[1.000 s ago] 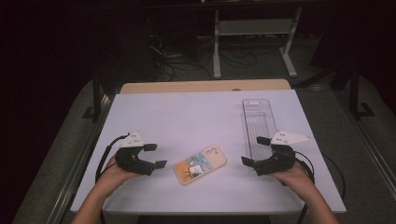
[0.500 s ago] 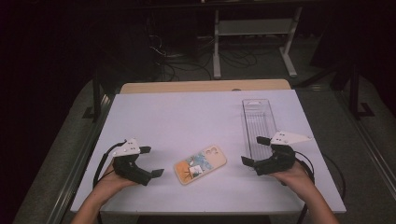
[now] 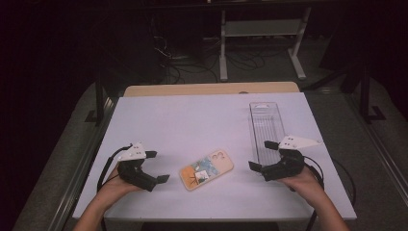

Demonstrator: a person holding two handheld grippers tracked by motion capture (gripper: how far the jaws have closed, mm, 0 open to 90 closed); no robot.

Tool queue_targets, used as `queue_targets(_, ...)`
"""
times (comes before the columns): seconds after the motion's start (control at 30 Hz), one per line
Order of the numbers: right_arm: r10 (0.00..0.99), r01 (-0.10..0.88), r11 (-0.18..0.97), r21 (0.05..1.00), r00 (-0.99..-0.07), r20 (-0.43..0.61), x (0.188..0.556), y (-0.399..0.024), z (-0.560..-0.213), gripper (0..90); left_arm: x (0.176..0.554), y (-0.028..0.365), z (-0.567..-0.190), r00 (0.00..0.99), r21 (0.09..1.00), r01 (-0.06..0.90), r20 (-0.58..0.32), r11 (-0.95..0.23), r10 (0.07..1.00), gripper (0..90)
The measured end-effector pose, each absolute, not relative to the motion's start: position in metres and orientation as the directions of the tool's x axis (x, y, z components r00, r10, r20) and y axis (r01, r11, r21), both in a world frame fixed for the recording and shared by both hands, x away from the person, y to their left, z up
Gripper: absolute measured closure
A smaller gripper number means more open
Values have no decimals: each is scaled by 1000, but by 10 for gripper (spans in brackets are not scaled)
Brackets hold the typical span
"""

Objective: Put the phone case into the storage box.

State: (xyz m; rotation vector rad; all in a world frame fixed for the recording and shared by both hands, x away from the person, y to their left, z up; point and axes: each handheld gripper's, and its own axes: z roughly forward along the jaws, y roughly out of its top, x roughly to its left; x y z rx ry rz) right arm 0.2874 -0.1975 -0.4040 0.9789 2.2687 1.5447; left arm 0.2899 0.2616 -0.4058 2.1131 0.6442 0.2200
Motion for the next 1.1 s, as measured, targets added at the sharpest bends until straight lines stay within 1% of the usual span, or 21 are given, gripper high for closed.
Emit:
queue_targets(0.37,623,403,210,891,-758,196,291,-199,-405,5,296,254,-394,846,818,368,-98,-441,524,0)
queue_targets(0.5,621,405,201,892,-757,204,293,-199,-406,5,298,252,-390,849,822,362,-96,-439,519,0)
queue_targets(0.53,620,406,200,892,-757,206,293,-199,-406,5,300,252,-389,854,824,349,-84,-447,513,0)
queue_targets(0.57,619,409,199,891,-757,210,293,-199,-405,5,300,251,-389,850,829,355,-94,-433,519,0)
queue_targets(0.83,620,417,171,893,-749,232,296,-204,-405,5,304,250,-385,854,825,355,-94,-440,512,0)
queue_targets(1.1,613,402,178,898,-760,218,299,-203,-403,6,309,243,-379,860,831,339,-83,-442,503,0)
